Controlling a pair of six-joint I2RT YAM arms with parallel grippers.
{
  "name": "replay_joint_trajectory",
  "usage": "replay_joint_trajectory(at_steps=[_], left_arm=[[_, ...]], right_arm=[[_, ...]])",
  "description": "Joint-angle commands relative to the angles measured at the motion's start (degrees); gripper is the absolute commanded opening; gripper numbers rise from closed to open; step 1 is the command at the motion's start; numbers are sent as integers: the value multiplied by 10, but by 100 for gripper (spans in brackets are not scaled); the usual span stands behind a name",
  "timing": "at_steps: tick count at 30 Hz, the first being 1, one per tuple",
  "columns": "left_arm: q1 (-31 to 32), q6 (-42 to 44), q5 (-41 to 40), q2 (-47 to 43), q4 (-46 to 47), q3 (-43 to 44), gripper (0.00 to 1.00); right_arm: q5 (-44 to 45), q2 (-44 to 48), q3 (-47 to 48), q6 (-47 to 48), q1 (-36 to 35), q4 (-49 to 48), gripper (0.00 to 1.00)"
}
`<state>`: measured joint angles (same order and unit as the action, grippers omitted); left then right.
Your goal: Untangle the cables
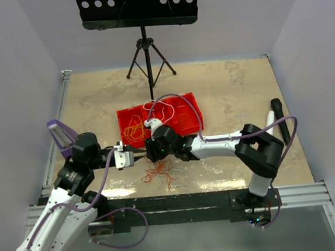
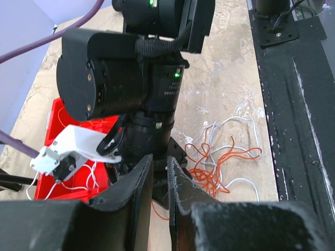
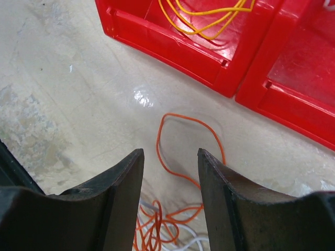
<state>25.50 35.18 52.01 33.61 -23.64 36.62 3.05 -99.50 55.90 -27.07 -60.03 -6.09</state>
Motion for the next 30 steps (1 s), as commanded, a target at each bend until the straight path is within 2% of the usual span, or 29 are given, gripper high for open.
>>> replay_joint_trajectory(at_steps=[1,9,15,22,25,30], left_arm=[[-5,1,7,-6,3,2,22],[-6,2,2,-13,1,-1,21],[-6,-1,3,-15,4,0,22],[-9,-8,5,-17,7,1,22],[-9,-6,1,-18,0,6,22],[-10,-8,0,-18,0,11,22]], right_arm=[[0,-21,46,17,-13,-25,50],[-1,-77,74,44,-35,8,46],[31,-84,87,65,-37,54,42],[50,-93,111,80,-41,90,26],[46,-93,115,93,-47,107,26],[42,-84,111,100,-57,129,34]])
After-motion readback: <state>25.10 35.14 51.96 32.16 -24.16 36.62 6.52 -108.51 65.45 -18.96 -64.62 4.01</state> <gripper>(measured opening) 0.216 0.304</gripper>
